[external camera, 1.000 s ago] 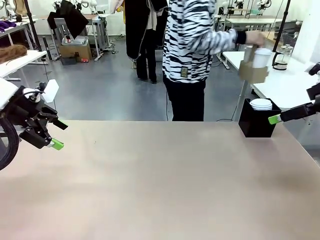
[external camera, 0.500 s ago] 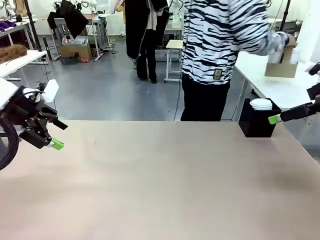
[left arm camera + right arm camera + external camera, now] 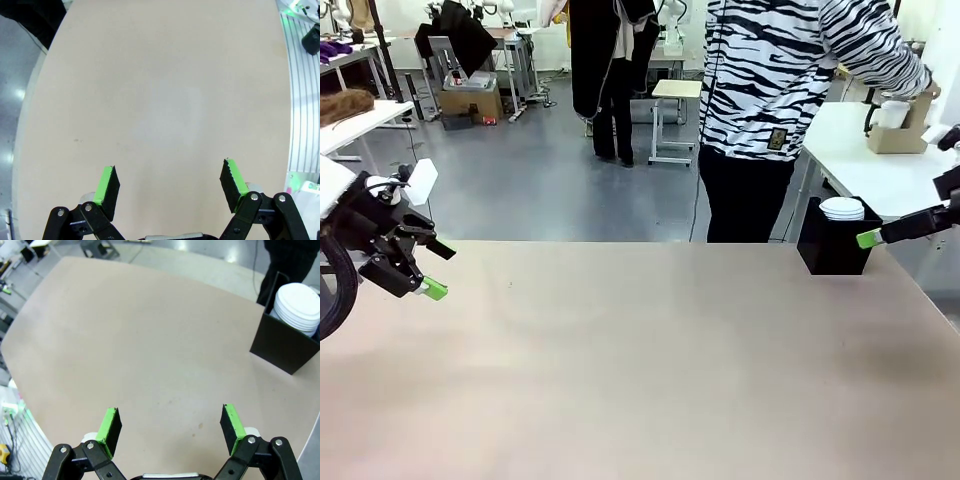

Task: Pour a drink into a cup and package it in a carrier.
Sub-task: Insert the held 600 ml Paper Cup into the Cup Carrier.

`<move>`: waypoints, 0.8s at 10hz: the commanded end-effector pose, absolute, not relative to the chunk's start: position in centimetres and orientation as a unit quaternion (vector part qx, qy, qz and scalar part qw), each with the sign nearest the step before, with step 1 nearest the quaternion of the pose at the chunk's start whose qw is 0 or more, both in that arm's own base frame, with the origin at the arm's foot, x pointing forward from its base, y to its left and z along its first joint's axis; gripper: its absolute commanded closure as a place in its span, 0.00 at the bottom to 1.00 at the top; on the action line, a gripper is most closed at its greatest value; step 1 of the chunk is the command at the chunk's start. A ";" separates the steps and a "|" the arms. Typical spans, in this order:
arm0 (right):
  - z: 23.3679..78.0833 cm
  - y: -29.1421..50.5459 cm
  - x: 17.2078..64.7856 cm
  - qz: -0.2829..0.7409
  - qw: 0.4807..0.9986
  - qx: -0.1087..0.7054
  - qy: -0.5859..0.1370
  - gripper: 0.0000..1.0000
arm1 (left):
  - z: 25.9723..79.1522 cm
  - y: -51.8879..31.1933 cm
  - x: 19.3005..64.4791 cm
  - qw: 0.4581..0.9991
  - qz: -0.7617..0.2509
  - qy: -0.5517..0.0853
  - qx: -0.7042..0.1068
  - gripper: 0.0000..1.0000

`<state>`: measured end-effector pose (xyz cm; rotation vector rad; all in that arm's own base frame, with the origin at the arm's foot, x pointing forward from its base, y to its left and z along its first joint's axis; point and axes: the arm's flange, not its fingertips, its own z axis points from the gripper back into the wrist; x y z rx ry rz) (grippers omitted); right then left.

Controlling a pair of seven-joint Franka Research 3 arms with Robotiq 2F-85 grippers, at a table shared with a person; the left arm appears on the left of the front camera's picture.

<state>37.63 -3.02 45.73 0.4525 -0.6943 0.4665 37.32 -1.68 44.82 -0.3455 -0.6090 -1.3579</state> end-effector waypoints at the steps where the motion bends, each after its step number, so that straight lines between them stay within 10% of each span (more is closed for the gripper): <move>1: 45.8 -3.1 37.6 0.226 0.889 0.216 -0.334 0.00 | 44.7 -1.7 37.4 0.713 -0.620 -0.286 -0.163 0.00; 8: 45.8 -3.1 37.6 0.226 0.889 0.216 -0.334 0.00 | 44.7 -1.7 37.4 0.713 -0.620 -0.286 -0.163 0.00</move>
